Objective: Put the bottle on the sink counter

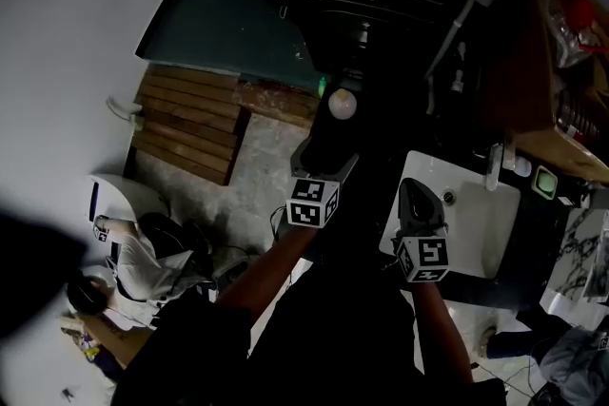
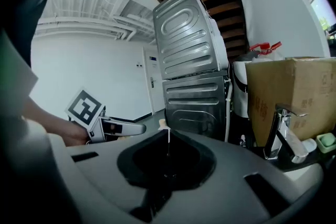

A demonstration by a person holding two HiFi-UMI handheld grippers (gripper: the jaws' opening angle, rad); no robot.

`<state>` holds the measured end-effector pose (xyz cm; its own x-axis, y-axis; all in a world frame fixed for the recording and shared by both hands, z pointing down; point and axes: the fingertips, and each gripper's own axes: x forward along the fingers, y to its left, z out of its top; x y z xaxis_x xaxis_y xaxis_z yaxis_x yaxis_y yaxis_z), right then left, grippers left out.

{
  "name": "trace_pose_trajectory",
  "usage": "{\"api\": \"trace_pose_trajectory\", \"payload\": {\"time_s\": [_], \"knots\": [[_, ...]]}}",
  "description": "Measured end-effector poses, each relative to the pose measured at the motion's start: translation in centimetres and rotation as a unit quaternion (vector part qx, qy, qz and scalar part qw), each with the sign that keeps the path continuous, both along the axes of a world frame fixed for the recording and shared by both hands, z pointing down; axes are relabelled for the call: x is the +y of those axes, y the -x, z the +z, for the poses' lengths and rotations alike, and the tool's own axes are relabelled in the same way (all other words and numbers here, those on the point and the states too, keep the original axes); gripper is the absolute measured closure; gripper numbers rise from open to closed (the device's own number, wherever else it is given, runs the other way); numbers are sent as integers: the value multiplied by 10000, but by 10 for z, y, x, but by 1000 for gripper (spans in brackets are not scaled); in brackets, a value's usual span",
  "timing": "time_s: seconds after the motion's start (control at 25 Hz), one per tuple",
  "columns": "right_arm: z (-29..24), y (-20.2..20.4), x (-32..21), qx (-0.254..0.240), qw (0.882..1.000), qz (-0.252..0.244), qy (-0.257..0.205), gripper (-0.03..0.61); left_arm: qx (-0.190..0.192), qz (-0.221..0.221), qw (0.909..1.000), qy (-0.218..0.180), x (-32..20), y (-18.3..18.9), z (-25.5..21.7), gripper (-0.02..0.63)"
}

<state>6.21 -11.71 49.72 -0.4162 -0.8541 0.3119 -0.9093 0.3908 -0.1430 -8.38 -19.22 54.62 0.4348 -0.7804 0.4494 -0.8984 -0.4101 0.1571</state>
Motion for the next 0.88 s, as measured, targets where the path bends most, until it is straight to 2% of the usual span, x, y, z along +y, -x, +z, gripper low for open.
{"api": "trace_pose_trajectory", "payload": {"time_s": [0.12,0.24,0.44,0.68,0.88], "knots": [[-18,4,11,-218,9997,91,-73,540,46,62,9999,-136,22,-2,-15,209],[-35,7,18,-299,9992,161,-206,540,253,55,9995,-199,38,-1,-31,209],[-44,10,34,-101,9991,288,-284,540,526,149,9977,-407,66,2,-60,209],[-55,19,53,-14,9979,551,-343,540,734,360,9930,-854,92,14,-100,212],[-73,30,69,32,9973,625,-396,540,731,602,9922,-805,106,14,-108,236]]}}
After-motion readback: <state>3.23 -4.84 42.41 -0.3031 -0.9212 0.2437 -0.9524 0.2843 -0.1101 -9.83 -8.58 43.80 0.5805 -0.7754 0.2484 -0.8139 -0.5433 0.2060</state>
